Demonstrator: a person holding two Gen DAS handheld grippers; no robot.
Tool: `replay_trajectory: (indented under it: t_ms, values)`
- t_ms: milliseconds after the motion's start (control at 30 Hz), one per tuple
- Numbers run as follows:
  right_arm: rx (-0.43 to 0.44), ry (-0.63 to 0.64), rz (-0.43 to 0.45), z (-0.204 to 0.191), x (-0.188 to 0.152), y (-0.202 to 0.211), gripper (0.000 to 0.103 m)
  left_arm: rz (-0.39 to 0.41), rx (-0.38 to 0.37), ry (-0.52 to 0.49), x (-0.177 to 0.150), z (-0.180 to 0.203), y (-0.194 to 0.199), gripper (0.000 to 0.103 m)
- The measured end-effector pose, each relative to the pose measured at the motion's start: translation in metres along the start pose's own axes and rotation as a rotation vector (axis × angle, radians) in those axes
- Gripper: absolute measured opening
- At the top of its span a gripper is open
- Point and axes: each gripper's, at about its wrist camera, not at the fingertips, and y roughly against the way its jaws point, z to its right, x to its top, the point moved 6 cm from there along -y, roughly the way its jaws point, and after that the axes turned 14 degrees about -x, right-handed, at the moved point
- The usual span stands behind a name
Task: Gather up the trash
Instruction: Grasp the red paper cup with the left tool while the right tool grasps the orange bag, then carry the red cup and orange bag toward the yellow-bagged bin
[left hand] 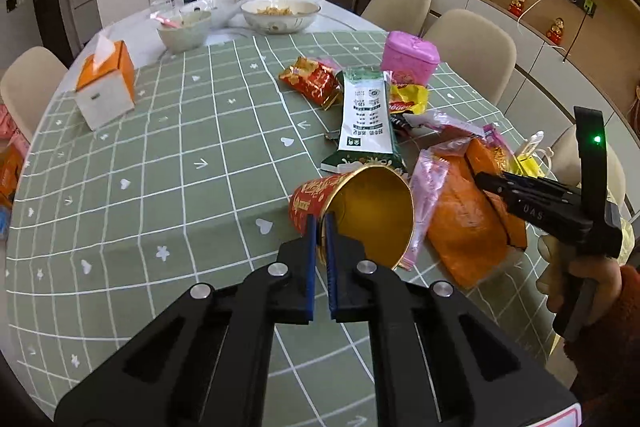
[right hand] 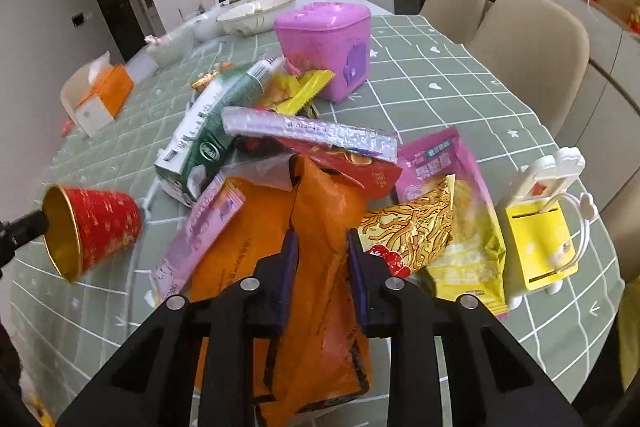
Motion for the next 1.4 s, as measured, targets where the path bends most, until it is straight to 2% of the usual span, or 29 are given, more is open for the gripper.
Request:
replay_trajectory:
  t_ms: [133,333,467,500,533,567,633,700,800,900,1000,1067,1200,1267,1400]
  values:
    - [0.023,-0.026,0.050,0.010,0.004,0.039,0.009,0.035,-0.012,0.016,0.005,0.005,0.014,0.003]
    - [0.006,-0.014,0.123,0.038,0.004,0.106,0.009,0.061,-0.043,0.012,0.007,0.022,0.015,0.003]
    - [-0.026,-0.018,0.112,0.054,-0.009,0.119,0.009,0.057,-0.086,-0.011,0.002,0.035,0.013,0.004]
    - [-0.031,-0.017,0.104,0.056,-0.014,0.118,0.009,0.058,-0.101,-0.016,0.000,0.036,0.014,0.009]
    - [-0.035,-0.022,0.089,0.058,-0.022,0.116,0.009,0.059,-0.112,-0.023,-0.002,0.037,0.015,0.020]
    - [-0.033,-0.029,0.076,0.062,-0.028,0.113,0.009,0.066,-0.118,-0.028,-0.004,0.036,0.020,0.026]
    - [-0.034,-0.045,0.054,0.064,-0.039,0.106,0.009,0.078,-0.098,-0.026,-0.007,0.029,0.026,0.041]
    - [-0.047,-0.049,0.044,0.065,-0.048,0.102,0.009,0.090,-0.059,0.031,-0.012,0.009,0.035,0.048]
    - [-0.060,-0.039,0.036,0.062,-0.058,0.098,0.009,0.073,-0.041,0.135,-0.019,-0.020,0.035,0.055]
    - [-0.053,-0.039,0.014,0.061,-0.065,0.095,0.009,0.014,-0.020,0.223,-0.028,-0.044,0.020,0.055]
    - [-0.049,-0.030,0.007,0.058,-0.068,0.095,0.009,-0.076,0.018,0.248,-0.041,-0.055,0.005,0.055]
    - [-0.052,-0.021,0.001,0.057,-0.071,0.094,0.009,-0.097,0.025,0.272,-0.048,-0.060,0.001,0.055]
    - [-0.061,-0.018,-0.018,0.057,-0.078,0.091,0.009,-0.109,-0.015,0.307,-0.052,-0.061,0.003,0.054]
    - [-0.063,-0.028,-0.017,0.059,-0.078,0.091,0.009,-0.110,-0.053,0.280,-0.048,-0.051,0.002,0.052]
    - [-0.074,-0.023,0.044,0.062,-0.067,0.108,0.009,-0.080,-0.123,0.200,-0.029,-0.017,0.005,0.051]
